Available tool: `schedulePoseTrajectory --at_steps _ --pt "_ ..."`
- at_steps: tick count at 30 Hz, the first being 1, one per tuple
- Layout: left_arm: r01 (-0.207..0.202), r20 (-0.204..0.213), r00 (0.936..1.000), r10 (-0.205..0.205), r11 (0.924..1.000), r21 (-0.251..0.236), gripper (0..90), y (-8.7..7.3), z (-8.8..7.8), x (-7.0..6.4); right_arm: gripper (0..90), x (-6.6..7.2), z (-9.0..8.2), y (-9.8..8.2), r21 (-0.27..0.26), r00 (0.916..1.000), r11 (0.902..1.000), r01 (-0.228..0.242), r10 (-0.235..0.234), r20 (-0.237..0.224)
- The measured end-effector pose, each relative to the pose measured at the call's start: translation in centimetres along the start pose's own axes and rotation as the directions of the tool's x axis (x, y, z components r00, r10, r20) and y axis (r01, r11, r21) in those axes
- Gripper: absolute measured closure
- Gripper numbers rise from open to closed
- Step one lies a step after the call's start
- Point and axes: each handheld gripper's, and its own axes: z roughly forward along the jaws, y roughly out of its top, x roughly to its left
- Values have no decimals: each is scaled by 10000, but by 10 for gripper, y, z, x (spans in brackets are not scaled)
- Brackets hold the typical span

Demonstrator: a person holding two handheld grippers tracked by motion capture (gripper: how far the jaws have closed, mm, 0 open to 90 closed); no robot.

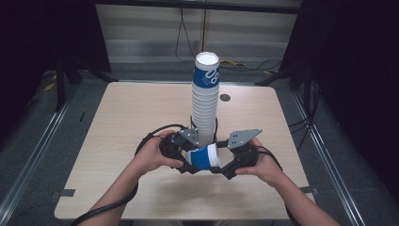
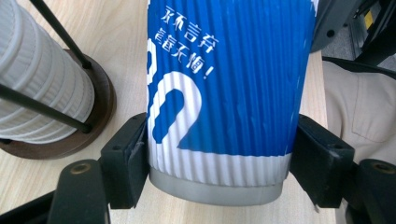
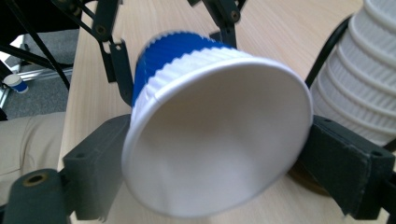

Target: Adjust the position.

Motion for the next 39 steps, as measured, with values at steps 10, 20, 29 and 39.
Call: schedulePoseTrajectory --at_steps 10,20,29,39 --pt "157 -124 9998 -161 9995 -270 273 -5 2 3 166 -2 -2 0 74 9998 9998 -173 173 31" --pt "299 -818 9963 -275 9992 283 211 -12 3 3 163 -8 -11 -5 929 9956 9930 -732 673 655" --pt "505 -1011 9938 -461 9978 419 203 -19 7 1 159 -14 -16 -8 1743 9827 9742 -1432 1191 1418" --pt "572 -950 9941 -522 9971 505 197 -26 12 0 152 -26 -24 -8 2525 9549 9344 -2513 1967 2225"
